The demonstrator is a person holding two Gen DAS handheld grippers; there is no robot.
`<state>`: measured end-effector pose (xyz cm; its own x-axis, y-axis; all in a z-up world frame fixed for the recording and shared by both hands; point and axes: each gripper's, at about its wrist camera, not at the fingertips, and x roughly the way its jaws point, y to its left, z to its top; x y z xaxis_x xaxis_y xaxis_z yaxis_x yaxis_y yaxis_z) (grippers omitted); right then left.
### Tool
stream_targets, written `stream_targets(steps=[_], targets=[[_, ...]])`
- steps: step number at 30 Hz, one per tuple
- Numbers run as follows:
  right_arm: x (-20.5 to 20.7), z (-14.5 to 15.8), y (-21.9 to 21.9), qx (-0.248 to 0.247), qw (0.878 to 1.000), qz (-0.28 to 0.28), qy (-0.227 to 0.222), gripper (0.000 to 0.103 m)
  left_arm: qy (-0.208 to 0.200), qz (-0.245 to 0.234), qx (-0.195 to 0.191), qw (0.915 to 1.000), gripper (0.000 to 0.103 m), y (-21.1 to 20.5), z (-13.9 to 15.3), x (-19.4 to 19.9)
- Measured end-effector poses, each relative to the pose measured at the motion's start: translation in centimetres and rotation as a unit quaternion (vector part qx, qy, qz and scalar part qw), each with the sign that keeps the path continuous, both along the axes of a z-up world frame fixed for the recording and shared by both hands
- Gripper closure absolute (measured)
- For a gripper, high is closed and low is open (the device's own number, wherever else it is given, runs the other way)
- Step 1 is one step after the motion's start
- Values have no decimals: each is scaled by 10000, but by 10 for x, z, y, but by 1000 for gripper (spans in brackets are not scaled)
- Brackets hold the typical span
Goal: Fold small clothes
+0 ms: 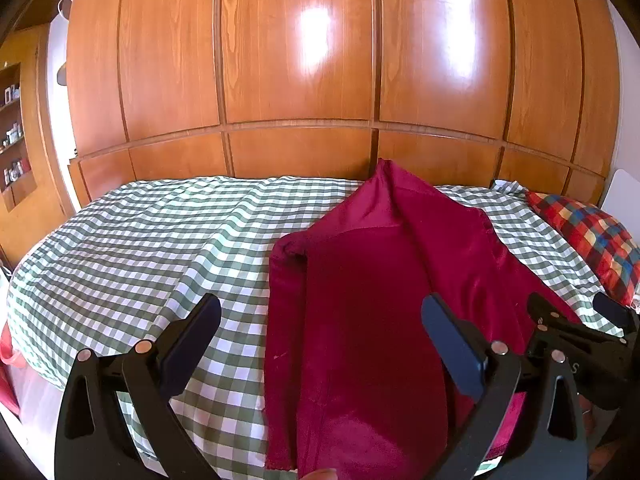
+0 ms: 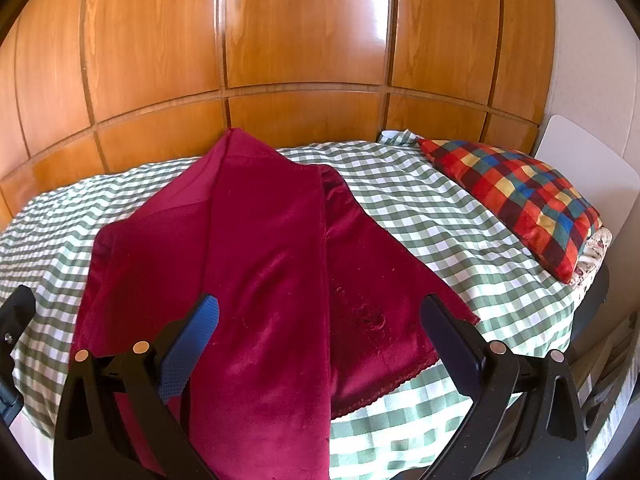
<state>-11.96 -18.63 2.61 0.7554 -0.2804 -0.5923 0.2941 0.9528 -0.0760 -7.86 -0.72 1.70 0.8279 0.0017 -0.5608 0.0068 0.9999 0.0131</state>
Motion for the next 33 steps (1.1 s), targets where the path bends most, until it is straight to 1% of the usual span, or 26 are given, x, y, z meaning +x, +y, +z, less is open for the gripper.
stream_targets(steps=[11, 22, 24, 26, 28, 30, 33], targets=[[4, -10, -1, 76, 9999, 24, 129, 3, 114, -56, 92, 9999, 3, -1, -6, 4], [7, -21, 0, 112, 9994, 99, 301, 3, 202, -55, 77, 9998, 3, 6, -13, 7], [7, -24, -2, 193, 9991, 123, 359, 3, 192, -70, 91, 9997, 3, 8, -14, 8], [8, -28, -7, 388, 9979, 211, 484, 3, 198, -127, 148, 9996, 3, 9, -15, 10], [5, -32, -9, 426, 9972, 289, 548, 3, 150, -148, 219, 9995, 3, 11, -18, 9], [0, -38, -10, 577, 9946, 551, 663, 3, 144, -265, 319, 9990, 3, 12, -21, 7], [-5, -47, -7, 728, 9891, 952, 852, 3, 198, -594, 321, 9975, 3, 16, -29, 1]])
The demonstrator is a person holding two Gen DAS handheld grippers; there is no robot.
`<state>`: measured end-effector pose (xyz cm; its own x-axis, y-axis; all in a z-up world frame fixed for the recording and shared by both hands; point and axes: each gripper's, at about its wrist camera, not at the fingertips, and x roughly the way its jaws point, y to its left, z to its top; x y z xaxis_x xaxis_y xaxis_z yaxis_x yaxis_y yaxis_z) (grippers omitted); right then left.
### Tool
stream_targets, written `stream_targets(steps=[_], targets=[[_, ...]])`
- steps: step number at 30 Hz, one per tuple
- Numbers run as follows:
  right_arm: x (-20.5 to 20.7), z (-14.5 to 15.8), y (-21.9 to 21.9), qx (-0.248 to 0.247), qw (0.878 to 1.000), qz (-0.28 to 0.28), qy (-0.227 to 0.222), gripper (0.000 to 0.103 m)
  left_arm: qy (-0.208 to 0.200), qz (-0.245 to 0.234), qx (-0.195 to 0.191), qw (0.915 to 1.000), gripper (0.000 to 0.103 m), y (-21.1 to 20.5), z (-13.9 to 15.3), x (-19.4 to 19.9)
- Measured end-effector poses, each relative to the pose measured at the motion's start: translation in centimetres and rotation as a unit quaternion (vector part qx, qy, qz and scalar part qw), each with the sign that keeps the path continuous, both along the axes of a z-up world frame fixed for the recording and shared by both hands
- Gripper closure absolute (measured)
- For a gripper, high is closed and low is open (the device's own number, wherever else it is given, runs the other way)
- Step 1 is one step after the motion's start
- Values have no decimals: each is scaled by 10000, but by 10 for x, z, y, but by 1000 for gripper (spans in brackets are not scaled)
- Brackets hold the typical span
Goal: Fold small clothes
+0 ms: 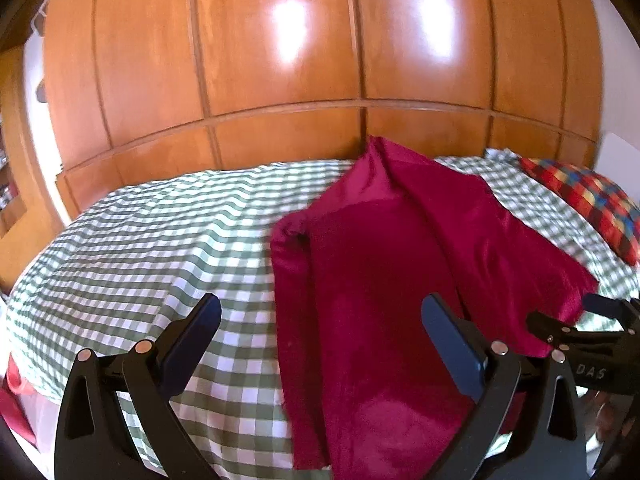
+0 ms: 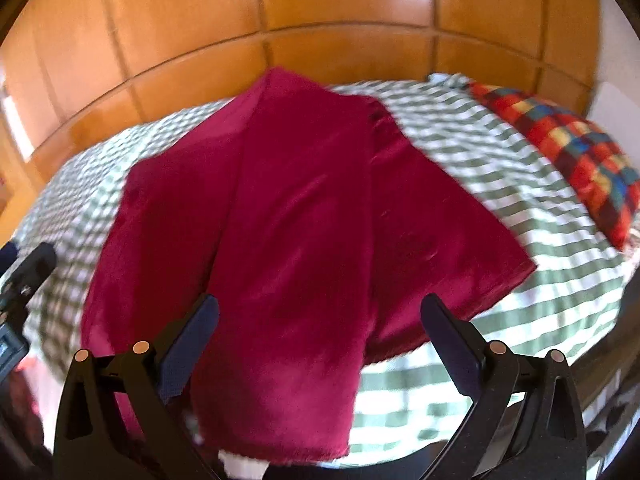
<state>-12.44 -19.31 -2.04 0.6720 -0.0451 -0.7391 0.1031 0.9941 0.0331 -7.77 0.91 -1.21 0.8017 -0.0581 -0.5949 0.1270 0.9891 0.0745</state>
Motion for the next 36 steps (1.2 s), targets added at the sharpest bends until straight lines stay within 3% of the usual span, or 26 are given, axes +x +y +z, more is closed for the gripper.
stream_targets(steps=[2, 4, 5, 7, 8, 10, 11, 12, 13, 14, 17, 18, 19, 23, 27, 30, 33, 36], targets=[[-4, -7, 5, 51, 9995, 296, 105, 9, 149, -442, -9, 9989, 3, 0, -8, -5], [-6, -13, 12, 25, 9984, 520, 216, 24, 267, -956, 50, 9950, 3, -2, -17, -12], [-5, -18, 16, -35, 9977, 605, 305, 26, 323, -1156, 145, 9927, 3, -5, -22, -15], [-2, -26, 22, -58, 9958, 783, 470, 55, 470, -1536, 235, 9867, 3, -12, -31, -18], [-2, -29, 25, -112, 9945, 875, 558, 60, 593, -1751, 221, 9825, 3, -15, -36, -19], [-4, -28, 28, -254, 9920, 1095, 574, 84, 750, -2006, 187, 9766, 6, -24, -42, -18], [-6, -27, 29, -270, 9908, 1200, 560, 90, 828, -2210, 284, 9713, 7, -32, -48, -17], [-8, -23, 28, -298, 9899, 1289, 519, 99, 868, -2329, 430, 9677, 12, -39, -54, -17], [-10, -20, 26, -331, 9893, 1328, 504, 100, 923, -2424, 584, 9640, 25, -46, -61, -17], [-11, -17, 24, -344, 9888, 1362, 498, 100, 1042, -2583, 734, 9576, 30, -55, -71, -16], [-15, -2, 10, -527, 9895, 1290, 386, 101, 939, -2793, 893, 9514, 57, -64, -76, -22], [-16, 4, 4, -586, 9905, 1208, 299, 101, 955, -2848, 794, 9505, 78, -63, -71, -22], [-17, 16, -8, -582, 9926, 1051, 168, 101, 960, -2824, 600, 9526, 100, -59, -64, -22], [-12, 51, -49, -924, 9943, 445, -283, 101, 915, -2597, -681, 9589, 100, -12, -21, -3], [6, 85, -99, -1423, 9871, -288, -676, 101, 622, -1922, -1429, 9689, 100, 50, 14, 27], [34, 105, -140, -1879, 9748, -823, -874, 101, 281, -1175, -1675, 9784, 101, 102, 42, 61], [78, 114, -185, -2156, 9633, -1368, -824, 101, -43, -202, -1648, 9861, 101, 159, 65, 108], [131, 112, -230, -2279, 9537, -1876, -584, 101, 1, 813, -1664, 9827, 101, 208, 71, 161]])
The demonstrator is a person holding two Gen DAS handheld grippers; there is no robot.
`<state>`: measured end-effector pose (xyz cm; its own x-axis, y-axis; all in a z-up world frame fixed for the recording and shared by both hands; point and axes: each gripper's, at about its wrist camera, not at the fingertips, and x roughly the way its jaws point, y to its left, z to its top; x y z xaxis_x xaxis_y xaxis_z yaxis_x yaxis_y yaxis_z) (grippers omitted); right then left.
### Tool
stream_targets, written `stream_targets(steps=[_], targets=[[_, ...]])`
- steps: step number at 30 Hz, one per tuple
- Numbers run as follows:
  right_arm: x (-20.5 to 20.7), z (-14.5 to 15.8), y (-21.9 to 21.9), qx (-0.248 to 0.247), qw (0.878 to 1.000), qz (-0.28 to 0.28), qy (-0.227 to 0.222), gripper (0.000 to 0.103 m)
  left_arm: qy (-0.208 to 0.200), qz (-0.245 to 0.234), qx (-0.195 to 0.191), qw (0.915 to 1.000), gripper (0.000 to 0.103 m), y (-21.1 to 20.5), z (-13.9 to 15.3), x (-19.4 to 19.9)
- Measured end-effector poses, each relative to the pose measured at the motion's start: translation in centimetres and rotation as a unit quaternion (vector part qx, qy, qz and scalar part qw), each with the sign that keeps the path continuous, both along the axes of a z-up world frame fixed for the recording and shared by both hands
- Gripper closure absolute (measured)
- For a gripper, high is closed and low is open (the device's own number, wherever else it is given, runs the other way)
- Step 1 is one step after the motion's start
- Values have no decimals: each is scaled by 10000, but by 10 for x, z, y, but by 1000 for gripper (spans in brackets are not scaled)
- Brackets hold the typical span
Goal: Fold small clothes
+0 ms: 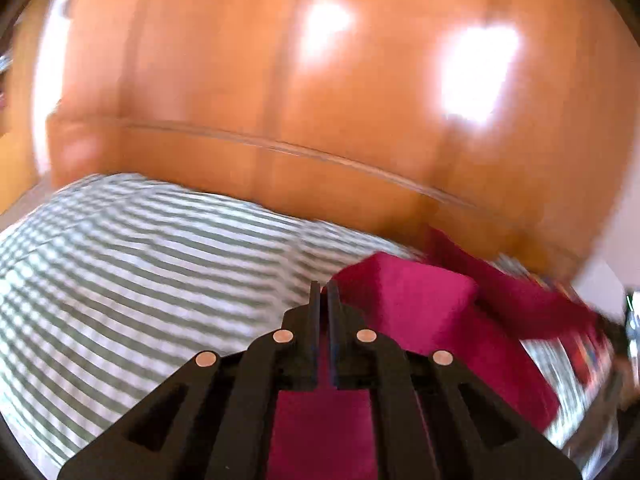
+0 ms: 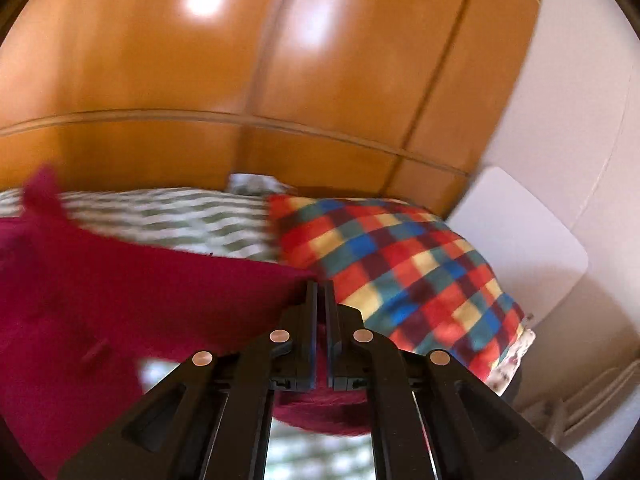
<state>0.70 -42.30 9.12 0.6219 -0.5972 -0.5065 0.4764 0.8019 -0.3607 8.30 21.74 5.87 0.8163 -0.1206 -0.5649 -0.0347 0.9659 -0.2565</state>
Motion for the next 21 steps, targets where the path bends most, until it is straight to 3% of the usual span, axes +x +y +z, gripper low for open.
stream_targets(steps=[2, 5, 6, 7, 8, 9, 10, 11, 13, 16, 18, 21], targets=[[39, -7, -26, -13, 9993, -347, 160, 101, 228, 661, 83, 9975, 103, 28, -3, 38], [87, -21, -55, 204, 9960, -759, 427, 101, 629, 1471, 174, 9870, 101, 53, -14, 86], [95, -25, -61, 261, 9949, -866, 456, 101, 709, 1590, 276, 9843, 91, 56, -17, 97], [101, -26, -66, 227, 9936, -1002, 462, 100, 752, 1707, 412, 9816, 59, 54, -19, 99], [105, -29, -73, 181, 9920, -1151, 479, 96, 801, 1932, 577, 9762, 43, 54, -20, 101], [104, -28, -77, 190, 9909, -1245, 471, 72, 717, 1972, 537, 9763, 34, 54, -20, 95], [100, -28, -83, 338, 9902, -1297, 402, 32, 635, 1862, 426, 9795, 35, 51, -22, 88], [92, -27, -84, 461, 9902, -1286, 294, 20, 629, 1620, 348, 9842, 35, 45, -25, 78], [72, -29, -81, 698, 9922, -1024, 106, 18, 623, 1226, 298, 9900, 35, 33, -36, 59], [36, -48, -66, 1417, 9887, -305, 373, 18, 939, 374, -64, 9949, 35, -4, -67, 18], [5, -68, -48, 2075, 9758, 285, 629, 18, 1181, -154, -268, 9925, 35, -33, -93, -11], [-29, -98, -16, 2682, 9523, 980, 1073, 18, 1558, -878, -630, 9819, 35, -74, -125, -50]])
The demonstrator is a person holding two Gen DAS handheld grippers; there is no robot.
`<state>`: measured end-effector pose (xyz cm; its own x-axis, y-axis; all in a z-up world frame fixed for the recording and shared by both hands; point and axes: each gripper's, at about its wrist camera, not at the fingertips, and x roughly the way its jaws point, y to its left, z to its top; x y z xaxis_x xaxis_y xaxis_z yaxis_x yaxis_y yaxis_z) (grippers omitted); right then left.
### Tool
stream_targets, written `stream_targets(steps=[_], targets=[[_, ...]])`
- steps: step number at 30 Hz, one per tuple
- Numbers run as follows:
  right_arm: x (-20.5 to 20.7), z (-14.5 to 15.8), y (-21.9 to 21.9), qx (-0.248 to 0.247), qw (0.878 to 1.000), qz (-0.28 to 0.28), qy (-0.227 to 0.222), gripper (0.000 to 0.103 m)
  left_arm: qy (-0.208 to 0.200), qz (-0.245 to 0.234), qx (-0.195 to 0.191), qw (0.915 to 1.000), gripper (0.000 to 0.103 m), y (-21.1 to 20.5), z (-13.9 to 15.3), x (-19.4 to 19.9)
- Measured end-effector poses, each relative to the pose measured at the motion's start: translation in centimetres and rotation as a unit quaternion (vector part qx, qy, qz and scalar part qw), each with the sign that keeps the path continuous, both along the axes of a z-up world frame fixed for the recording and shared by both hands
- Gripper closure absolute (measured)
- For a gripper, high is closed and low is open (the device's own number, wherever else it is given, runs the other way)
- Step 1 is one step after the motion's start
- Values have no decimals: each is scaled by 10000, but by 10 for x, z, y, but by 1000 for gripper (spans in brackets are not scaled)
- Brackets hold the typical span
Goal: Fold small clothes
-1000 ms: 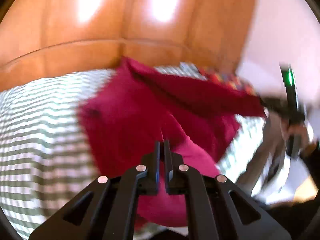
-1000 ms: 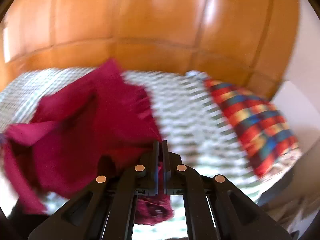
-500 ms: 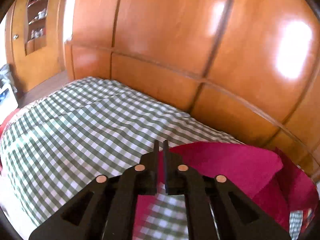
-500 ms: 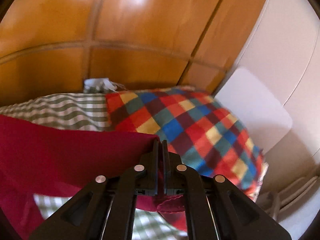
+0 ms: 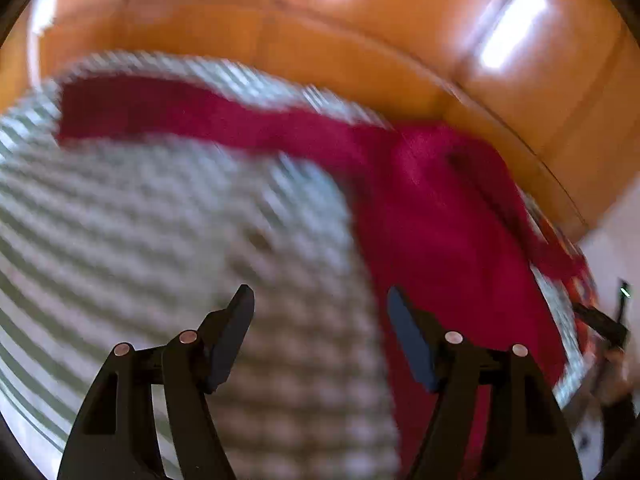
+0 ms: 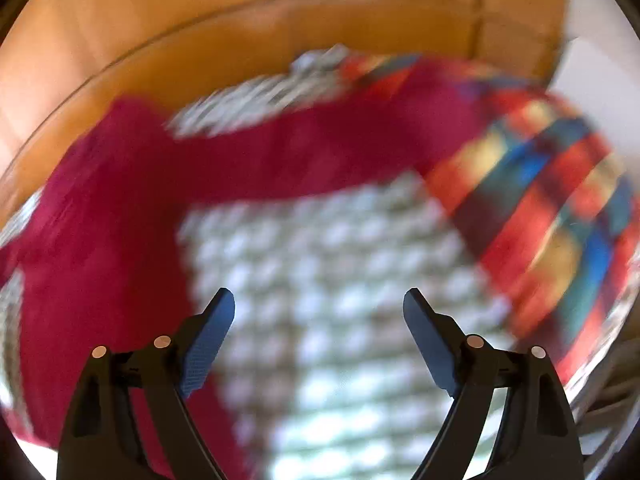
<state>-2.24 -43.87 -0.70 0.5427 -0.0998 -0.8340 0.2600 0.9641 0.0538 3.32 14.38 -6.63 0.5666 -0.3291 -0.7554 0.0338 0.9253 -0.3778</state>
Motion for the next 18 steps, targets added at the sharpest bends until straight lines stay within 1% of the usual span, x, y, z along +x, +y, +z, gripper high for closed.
stream_targets(steps=[1, 2, 3, 4, 5, 6, 7, 8, 9, 10, 13, 15, 16, 18], targets=[[-8, -8, 9, 172, 9997, 161, 58, 18, 135, -275, -91, 9995, 35, -17, -10, -13], [-15, -17, 18, 353, 9988, 310, 124, 18, 189, -433, -108, 9988, 36, -32, -12, -25], [-19, -25, 26, 392, 9982, 404, 198, 24, 251, -606, -176, 9977, 37, -46, -18, -34], [-22, -32, 33, 346, 9978, 491, 282, 34, 296, -726, -223, 9967, 38, -55, -24, -39], [-24, -39, 42, 233, 9975, 572, 353, 38, 299, -871, -179, 9956, 39, -65, -28, -43], [-26, -40, 50, 131, 9974, 616, 342, 50, 226, -918, 50, 9955, 42, -72, -33, -46], [-27, -41, 53, 110, 9971, 687, 307, 71, 158, -935, 301, 9950, 57, -82, -35, -48], [-28, -38, 60, 161, 9960, 822, 310, 79, 120, -1039, 436, 9936, 69, -89, -36, -49], [-26, -37, 64, 60, 9956, 876, 338, 88, 133, -1111, 425, 9928, 90, -92, -35, -48], [-26, -35, 71, -99, 9944, 985, 382, 98, 142, -1122, 418, 9927, 94, -93, -35, -46], [-32, -23, 88, -181, 9909, 1289, 340, 98, -78, -1105, 582, 9921, 95, -85, -18, -44], [-44, -9, 94, -43, 9887, 1484, 204, 98, -167, -972, 517, 9938, 96, -63, -3, -45], [-54, -2, 99, 12, 9866, 1625, 169, 98, -220, -897, 549, 9942, 96, -51, 5, -48], [-71, 1, 107, 205, 9816, 1884, 233, 98, -238, -824, 740, 9936, 96, -35, 11, -58]])
